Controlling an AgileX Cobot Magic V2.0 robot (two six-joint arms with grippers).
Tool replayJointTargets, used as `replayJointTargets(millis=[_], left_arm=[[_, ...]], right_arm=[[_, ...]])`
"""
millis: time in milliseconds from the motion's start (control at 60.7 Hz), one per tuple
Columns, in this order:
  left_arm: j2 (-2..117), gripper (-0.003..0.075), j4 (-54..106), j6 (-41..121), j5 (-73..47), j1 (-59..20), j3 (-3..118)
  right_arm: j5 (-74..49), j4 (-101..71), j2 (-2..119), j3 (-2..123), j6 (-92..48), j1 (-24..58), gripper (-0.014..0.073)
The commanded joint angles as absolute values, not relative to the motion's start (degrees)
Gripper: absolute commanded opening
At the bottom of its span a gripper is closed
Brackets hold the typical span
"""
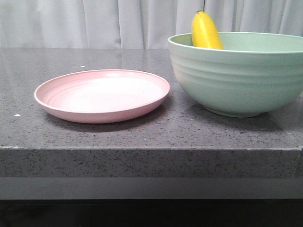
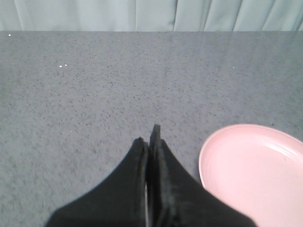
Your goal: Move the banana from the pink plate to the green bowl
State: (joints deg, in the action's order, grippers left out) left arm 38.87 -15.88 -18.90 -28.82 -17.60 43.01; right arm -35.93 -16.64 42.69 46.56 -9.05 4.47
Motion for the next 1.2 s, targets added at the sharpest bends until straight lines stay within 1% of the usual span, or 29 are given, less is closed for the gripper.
replayJointTargets(millis=[0, 165, 280, 379, 1104, 1186], left_arm=[[32.9, -0.002, -15.4, -19.5, -21.4, -17.6, 38.0], [22.6, -0.002, -14.2, -19.5, -19.8, -17.6, 28.1], [17.1, -0.002, -14.2, -19.5, -17.6, -17.6, 23.4], [14.2, -0.002, -14.2, -19.5, -16.3, -17.6, 21.7], [13.5, -0.002, -14.3, -19.5, -15.4, -17.6, 21.4], [13.5, -0.002, -12.2, -19.2, -15.6, -17.6, 21.0]], right_arm=[[-28.4, -16.9, 35.8, 41.4, -11.6, 4.2, -0.006], [-25.2, -17.0, 22.4, 29.9, -12.2, 4.2, -0.006], [-24.9, -17.0, 14.7, 25.0, -12.2, 4.2, -0.006], [-24.9, -17.0, 11.2, 23.3, -12.2, 4.2, -0.006], [-25.3, -17.7, 9.8, 23.2, -12.2, 4.2, -0.006], [-25.3, -17.7, 9.8, 23.2, -12.2, 4.2, -0.006]])
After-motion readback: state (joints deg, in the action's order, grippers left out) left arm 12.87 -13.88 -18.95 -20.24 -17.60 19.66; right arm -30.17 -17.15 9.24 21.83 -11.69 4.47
